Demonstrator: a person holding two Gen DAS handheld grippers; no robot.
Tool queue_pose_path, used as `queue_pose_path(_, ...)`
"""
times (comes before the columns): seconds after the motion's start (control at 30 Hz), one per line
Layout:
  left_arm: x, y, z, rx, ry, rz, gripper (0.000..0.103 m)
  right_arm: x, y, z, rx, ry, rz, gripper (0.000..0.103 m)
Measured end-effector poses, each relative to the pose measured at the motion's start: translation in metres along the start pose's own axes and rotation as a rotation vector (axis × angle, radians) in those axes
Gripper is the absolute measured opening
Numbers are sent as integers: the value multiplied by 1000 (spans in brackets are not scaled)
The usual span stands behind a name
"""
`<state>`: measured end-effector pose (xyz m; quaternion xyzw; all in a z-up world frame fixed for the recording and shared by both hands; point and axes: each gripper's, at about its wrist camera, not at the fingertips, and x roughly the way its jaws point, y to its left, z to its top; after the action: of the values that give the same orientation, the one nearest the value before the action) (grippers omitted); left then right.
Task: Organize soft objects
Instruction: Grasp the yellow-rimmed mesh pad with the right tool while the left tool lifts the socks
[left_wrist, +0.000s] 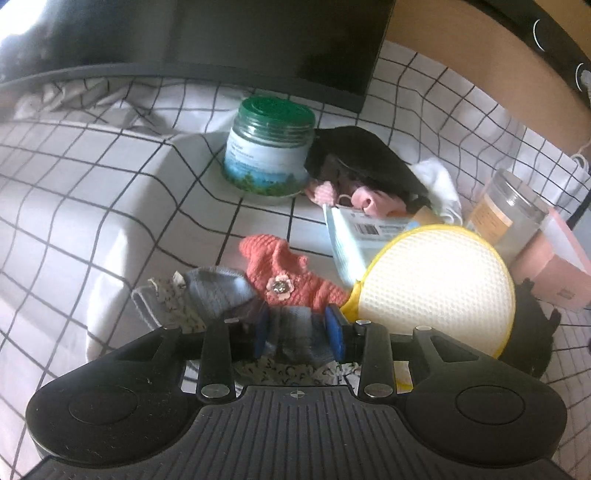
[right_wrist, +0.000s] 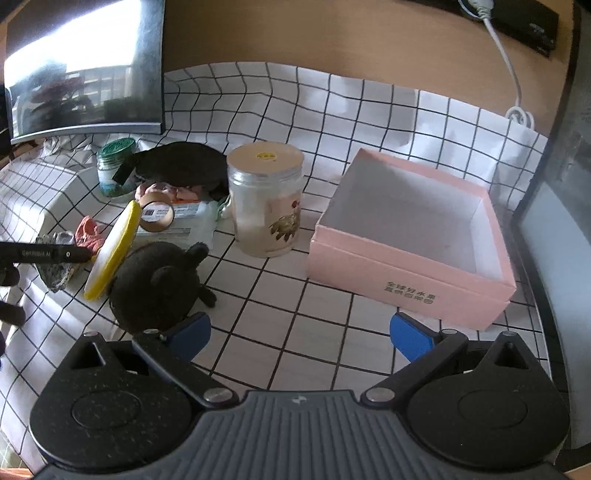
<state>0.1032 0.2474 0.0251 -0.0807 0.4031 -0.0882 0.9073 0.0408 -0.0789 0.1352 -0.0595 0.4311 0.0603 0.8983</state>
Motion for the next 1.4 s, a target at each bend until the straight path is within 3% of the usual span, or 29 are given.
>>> queue_pose_path(0.23,3,-18,2,213,46,69,35,-1,1,3,-18,-9,-9,103)
queue_pose_path(0.43,1,-11,5,190,25,99,36,2,-2,0,-17,5,-11,103)
queue_pose_path(0.63,14,-12,18,311,73,93,38,8,-5,-2,-20,22,-3,103)
queue_pose_path(0.77,16,1,25,228,96,38,38,8,-4,-3,-23,25,10,103)
queue_pose_path(0.87,14,7,20,201,71,7,37,5,-3,-3,-27,6,22,103)
queue_pose_path(1.07,3,4,3,220,-6,35,22,-5,14,29,-74,-75,141,103)
queue_pose_path(1.1,1,5,2,199,-7,36,21,-3,20,38,-86,-69,174,101)
queue_pose_path(1.23,-21,6,-4,145,-38,11,20,23,49,75,-93,44,364,72)
queue_pose_path(1.3,-33,6,-7,131,-57,1,20,44,66,90,-95,93,404,72)
queue_pose_path(1.4,-48,9,-12,102,-74,-4,20,74,85,104,-116,141,381,71)
